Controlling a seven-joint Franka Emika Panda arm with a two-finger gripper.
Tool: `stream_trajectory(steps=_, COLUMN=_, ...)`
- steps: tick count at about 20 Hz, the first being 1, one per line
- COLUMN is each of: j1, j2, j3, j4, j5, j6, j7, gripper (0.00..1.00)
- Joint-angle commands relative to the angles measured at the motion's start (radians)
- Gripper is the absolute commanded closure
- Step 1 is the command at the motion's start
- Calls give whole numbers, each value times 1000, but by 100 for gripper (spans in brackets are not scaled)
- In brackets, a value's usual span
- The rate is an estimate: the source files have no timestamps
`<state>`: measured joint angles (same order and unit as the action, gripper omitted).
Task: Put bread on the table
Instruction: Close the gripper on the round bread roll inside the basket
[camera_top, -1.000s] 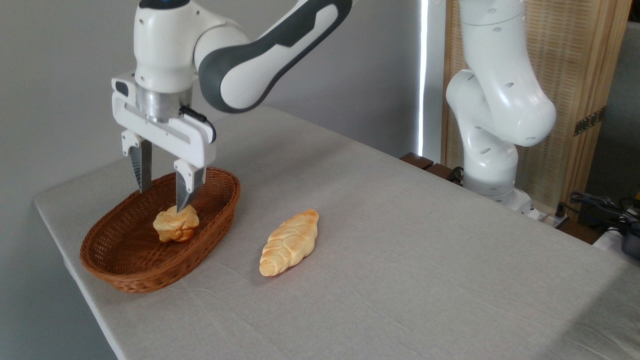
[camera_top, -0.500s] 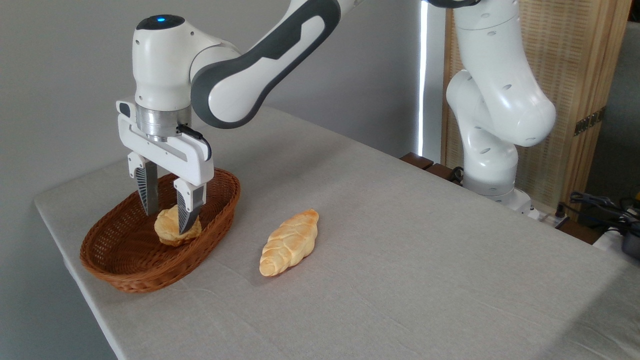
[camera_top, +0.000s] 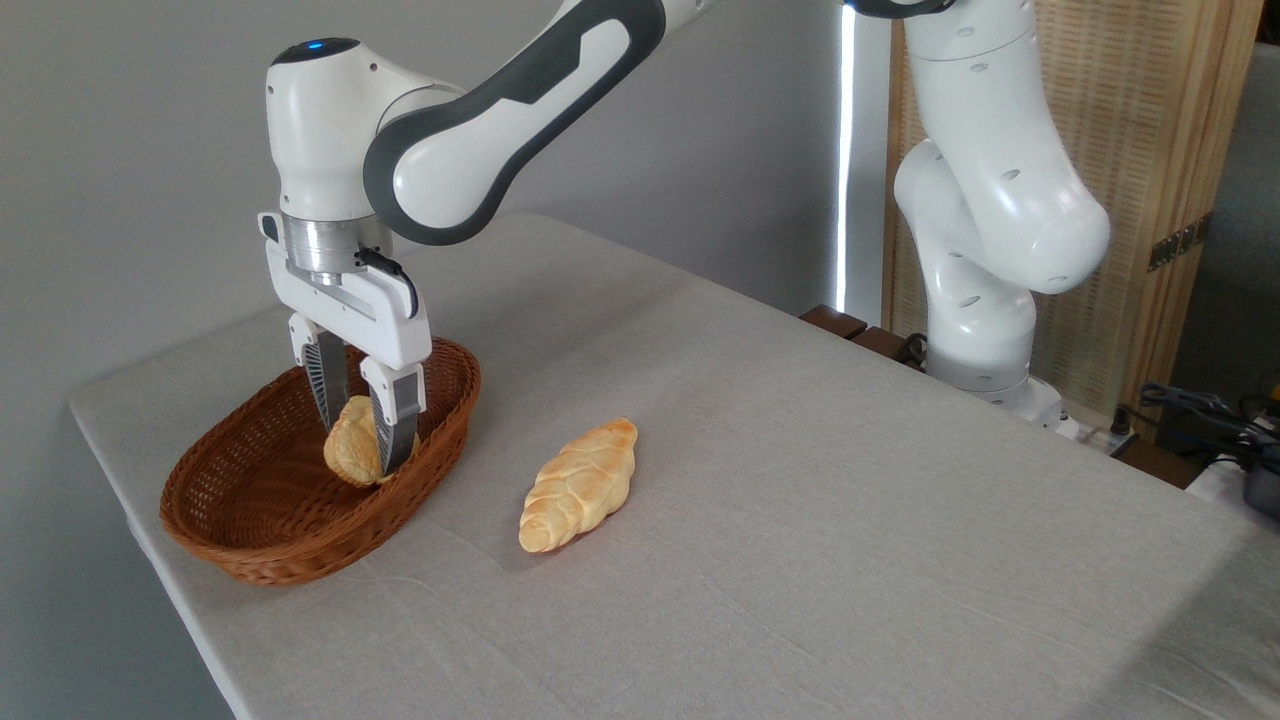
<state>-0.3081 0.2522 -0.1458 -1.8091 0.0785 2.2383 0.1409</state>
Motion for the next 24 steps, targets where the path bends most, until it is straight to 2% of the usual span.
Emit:
stream_trajectory(steps=1, j1=-6, j2=1, j3=3, j4=5, j5=9, j6=-17, j7=22, gripper=53)
stream_trajectory(steps=3, j1=-6, j2=1, j3=2, j4=5, j5=9, j6=-17, j7=26, gripper=64)
stream_trajectory(steps=4, j1=-6, j2=1, j3=3, j4=5, j5=9, j6=-17, j7=26, gripper=65)
stream_trajectory(steps=19, j1=-6, j2=-10, j3=5, j4=16, j5=-2, j6=-17, j7=11, gripper=64)
stream_trajectory(steps=24, j1=3, j2=-68, j3=15, j4=17, j5=-13, j6=-17, j7=-1, gripper=63)
